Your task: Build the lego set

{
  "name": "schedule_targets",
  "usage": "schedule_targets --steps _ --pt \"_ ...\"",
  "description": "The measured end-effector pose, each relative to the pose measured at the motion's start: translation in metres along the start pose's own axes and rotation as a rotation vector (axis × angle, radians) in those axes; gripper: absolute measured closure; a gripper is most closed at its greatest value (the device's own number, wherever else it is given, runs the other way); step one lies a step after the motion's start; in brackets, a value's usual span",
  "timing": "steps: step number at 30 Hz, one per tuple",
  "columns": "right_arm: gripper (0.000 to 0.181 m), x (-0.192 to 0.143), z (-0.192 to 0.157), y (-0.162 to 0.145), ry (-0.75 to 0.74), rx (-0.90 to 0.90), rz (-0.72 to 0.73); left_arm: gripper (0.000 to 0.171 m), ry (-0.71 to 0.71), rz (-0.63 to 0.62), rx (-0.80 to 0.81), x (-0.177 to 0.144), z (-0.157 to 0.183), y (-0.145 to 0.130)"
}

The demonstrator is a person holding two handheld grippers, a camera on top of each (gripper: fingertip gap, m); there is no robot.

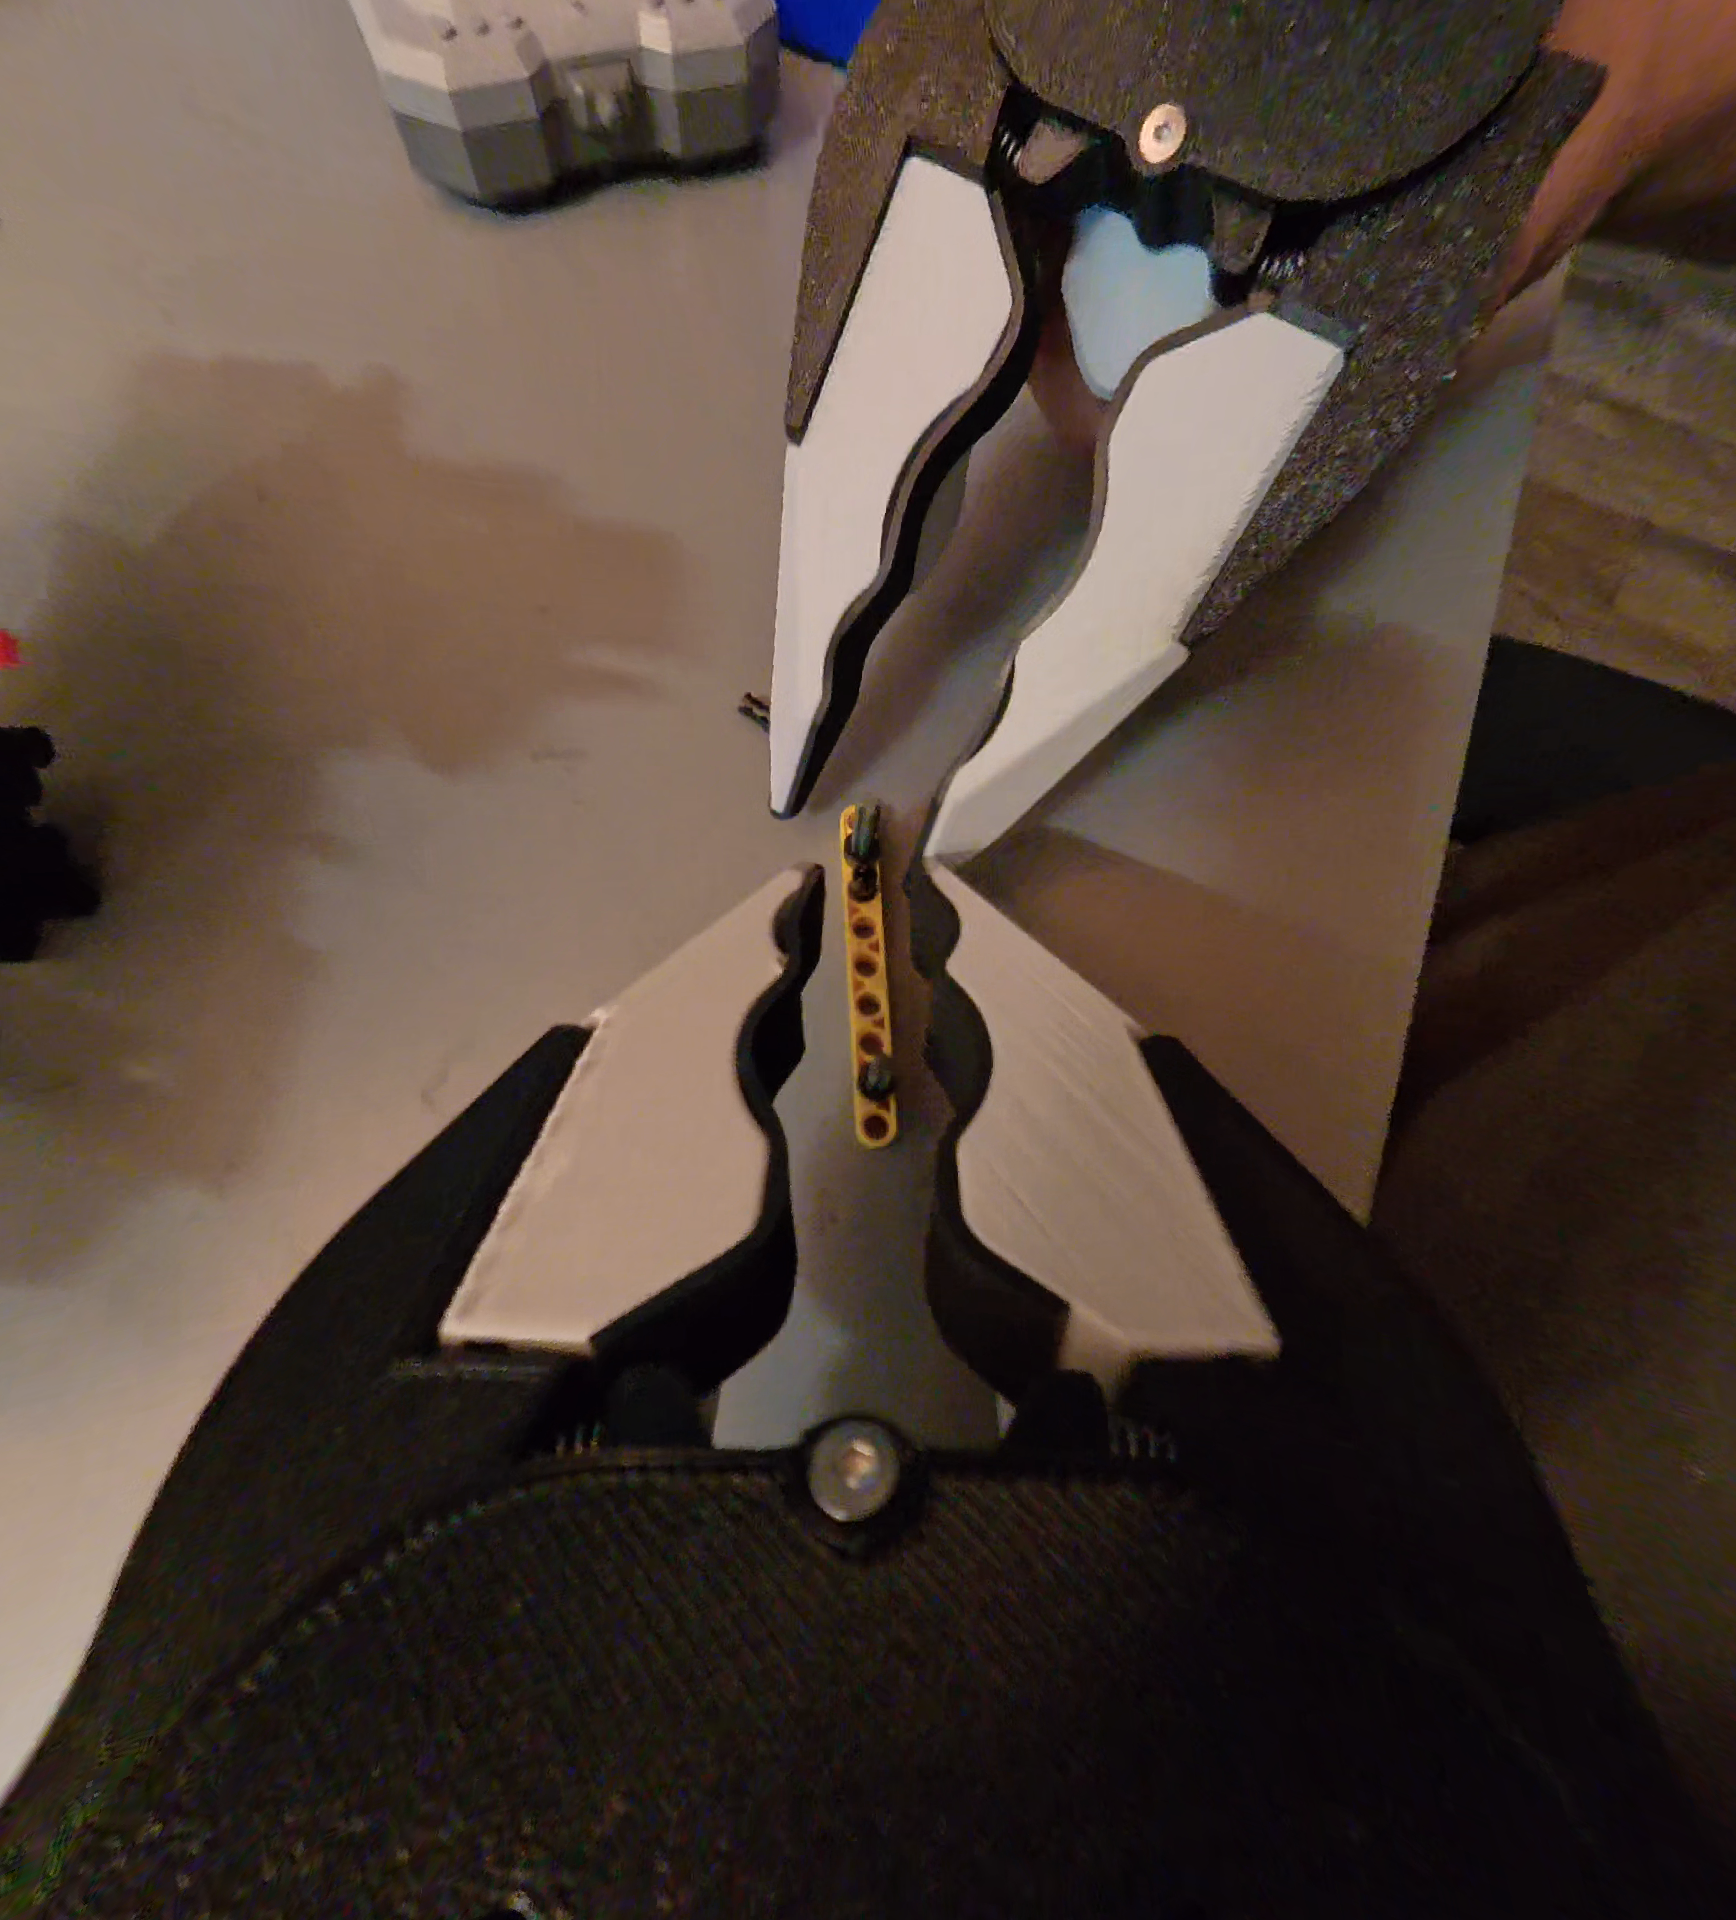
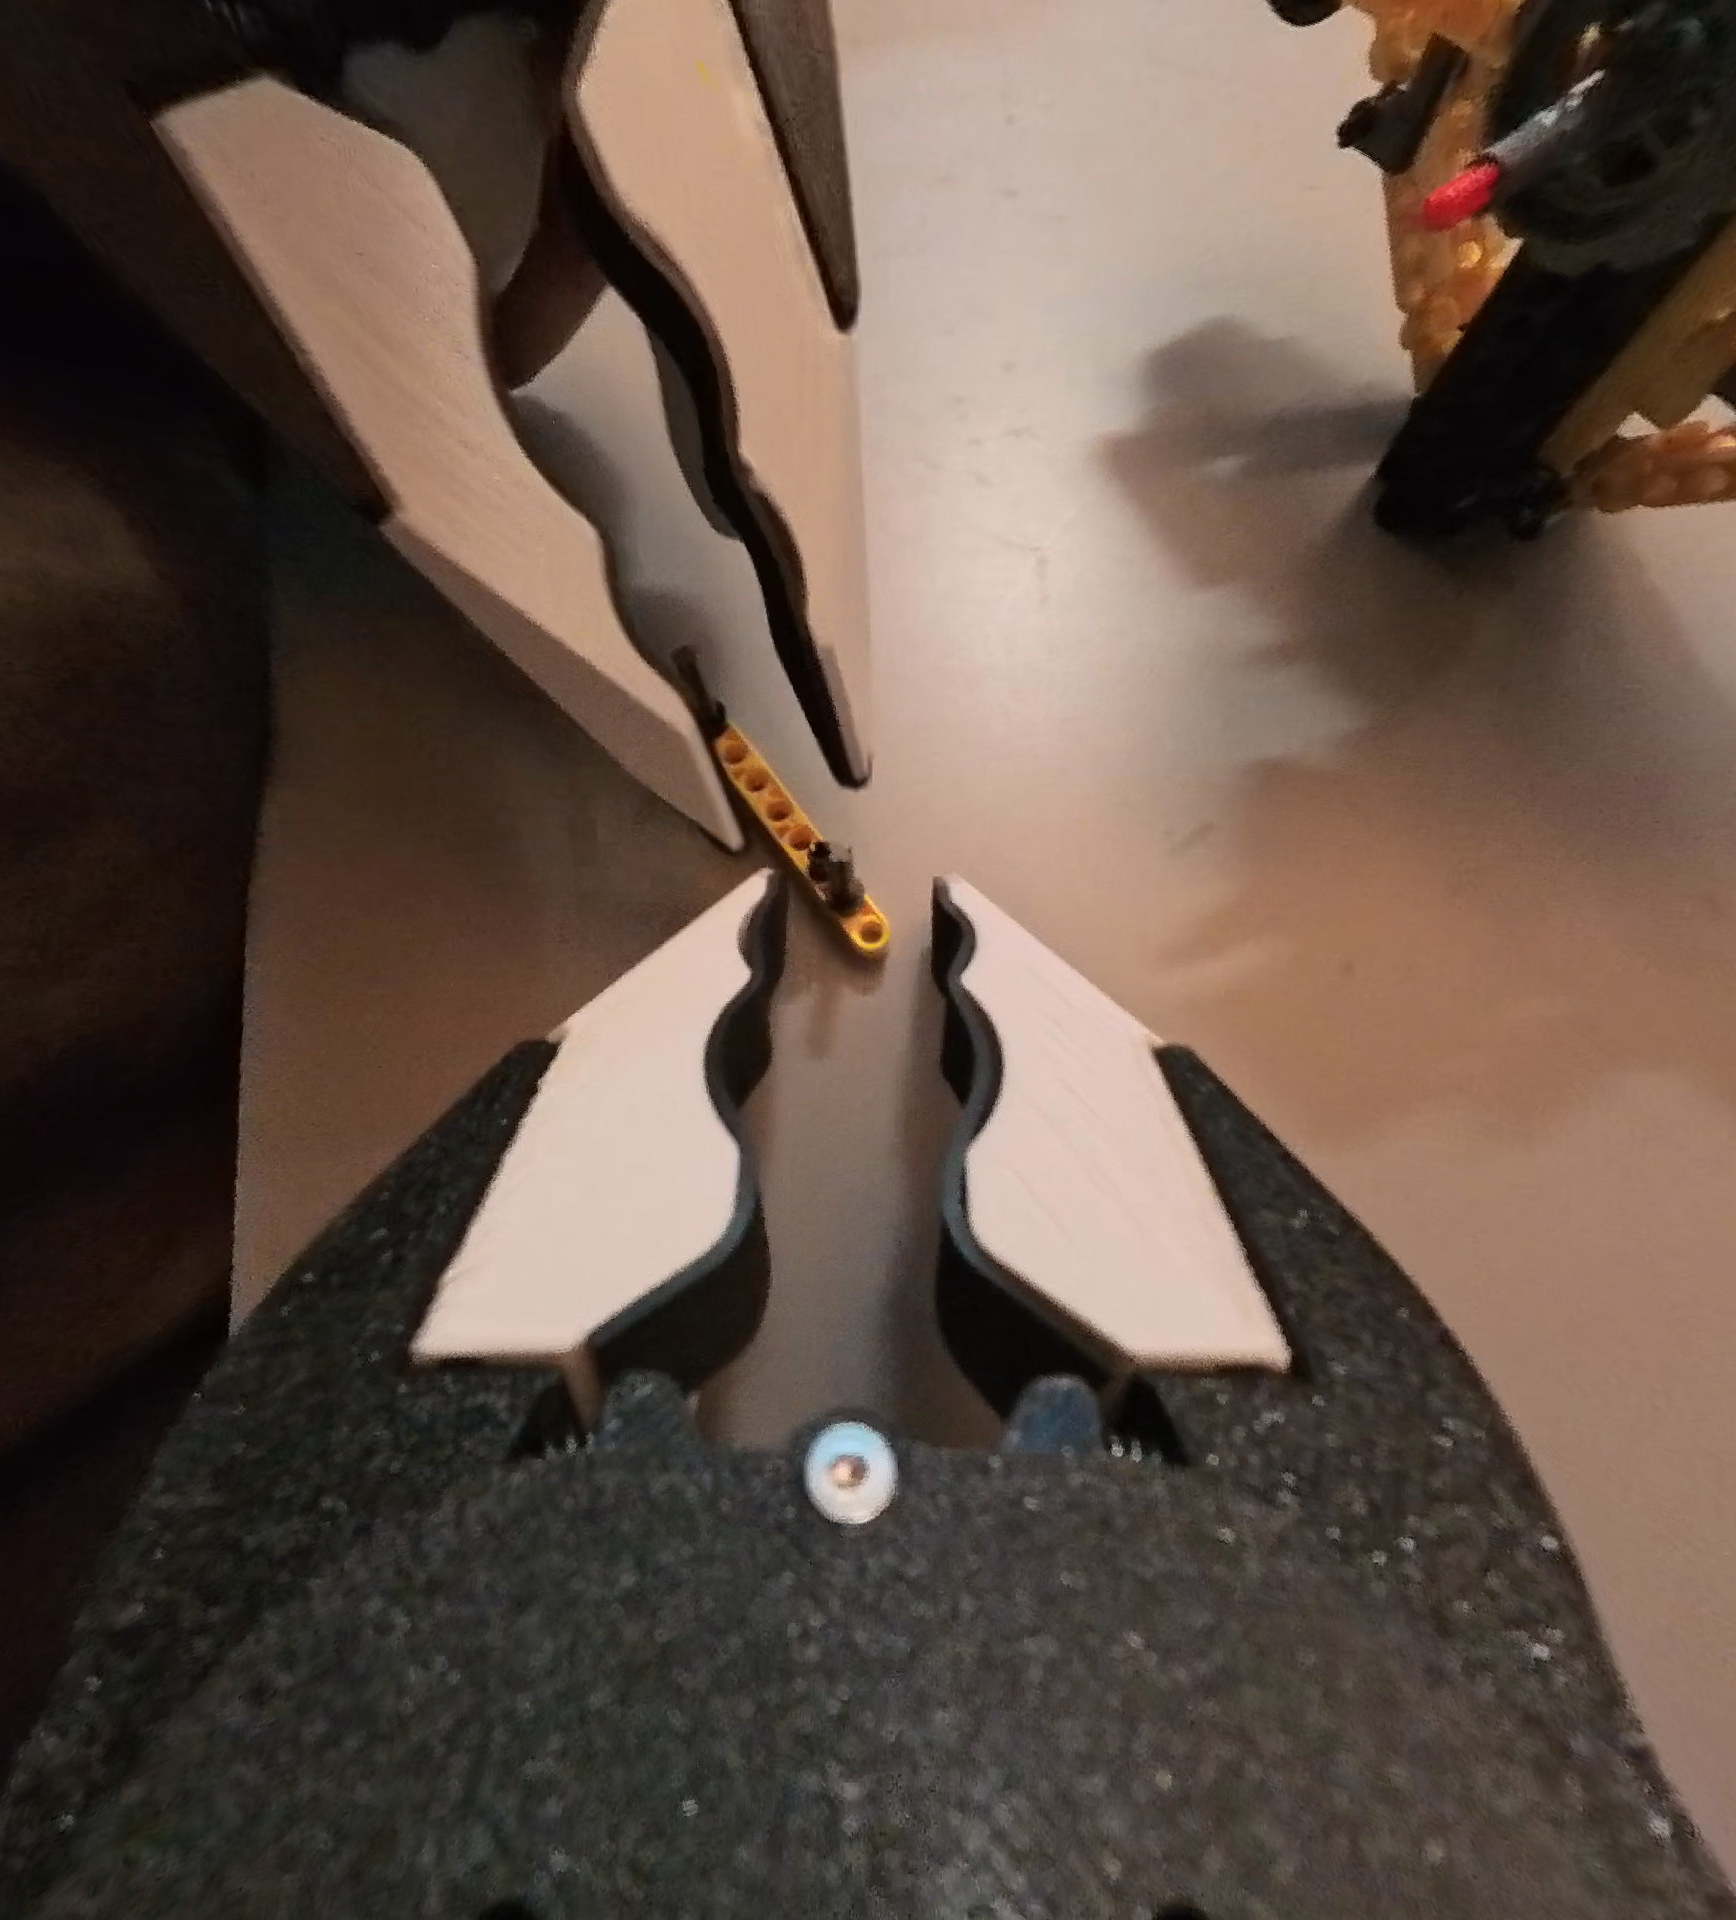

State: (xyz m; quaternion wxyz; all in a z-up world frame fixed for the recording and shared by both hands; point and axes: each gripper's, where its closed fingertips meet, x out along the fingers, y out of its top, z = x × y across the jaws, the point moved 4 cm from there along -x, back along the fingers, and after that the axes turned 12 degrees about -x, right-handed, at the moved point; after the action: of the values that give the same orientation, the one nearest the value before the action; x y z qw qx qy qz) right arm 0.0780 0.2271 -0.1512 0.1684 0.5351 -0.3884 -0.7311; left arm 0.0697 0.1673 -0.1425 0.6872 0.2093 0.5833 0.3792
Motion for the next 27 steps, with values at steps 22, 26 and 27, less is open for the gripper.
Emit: schedule_targets --steps 22,26,27 --pt "0.175 0.008 -0.002 -0.002 0.093 -0.125 -0.025 0.161 -0.097 -0.05 -0.008 0.009 -0.008 -0.004" --pt "0.175 0.008 -0.002 -0.001 0.108 -0.127 -0.022 0.158 -0.14 -0.057 0.017 0.009 -0.01 -0.005" --pt "0.175 0.008 -0.002 -0.001 0.11 -0.127 -0.021 0.159 -0.143 -0.056 0.036 0.009 -0.01 -0.004"
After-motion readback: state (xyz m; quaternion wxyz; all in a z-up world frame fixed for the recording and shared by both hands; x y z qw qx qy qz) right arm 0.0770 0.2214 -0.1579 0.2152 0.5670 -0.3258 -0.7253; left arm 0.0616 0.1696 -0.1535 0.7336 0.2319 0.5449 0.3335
